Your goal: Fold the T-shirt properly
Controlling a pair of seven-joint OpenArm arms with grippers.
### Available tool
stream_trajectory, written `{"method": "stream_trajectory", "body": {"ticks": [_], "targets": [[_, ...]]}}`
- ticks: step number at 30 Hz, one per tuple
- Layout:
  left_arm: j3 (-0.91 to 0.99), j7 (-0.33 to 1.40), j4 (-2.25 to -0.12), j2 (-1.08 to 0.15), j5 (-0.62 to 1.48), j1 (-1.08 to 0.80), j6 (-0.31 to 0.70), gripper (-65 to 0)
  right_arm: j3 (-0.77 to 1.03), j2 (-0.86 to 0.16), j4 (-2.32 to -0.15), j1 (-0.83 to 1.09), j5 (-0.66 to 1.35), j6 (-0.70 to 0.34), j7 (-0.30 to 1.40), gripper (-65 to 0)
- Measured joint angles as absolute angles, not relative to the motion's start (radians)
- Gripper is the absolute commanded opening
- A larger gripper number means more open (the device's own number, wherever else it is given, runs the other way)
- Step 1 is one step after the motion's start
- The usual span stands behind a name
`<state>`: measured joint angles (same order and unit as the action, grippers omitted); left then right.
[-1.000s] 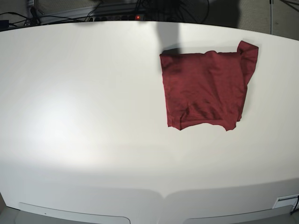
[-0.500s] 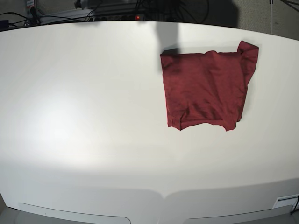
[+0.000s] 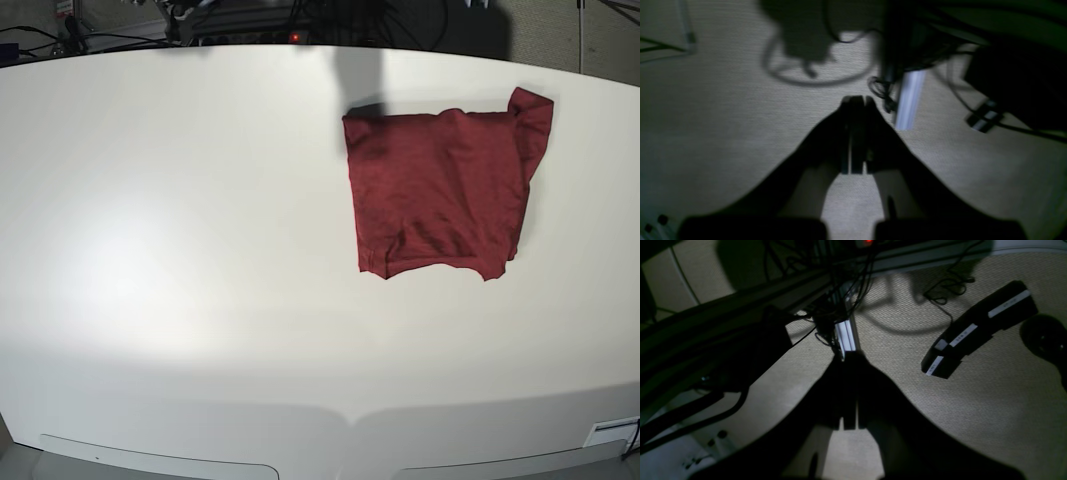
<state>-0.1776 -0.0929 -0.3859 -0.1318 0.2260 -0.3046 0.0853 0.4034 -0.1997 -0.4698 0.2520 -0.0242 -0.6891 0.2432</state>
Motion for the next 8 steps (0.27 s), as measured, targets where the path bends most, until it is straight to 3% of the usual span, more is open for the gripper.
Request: {"method": "stream_trajectory", "body": {"ticks": [8], "targets": [[-0.178,-0.099,-0.386,-0.125,0.226,-0.305,0.082,-65.0,0.403,-0.2,-0.467,0.238,-0.024,-0.689,0.234,-65.0]]}}
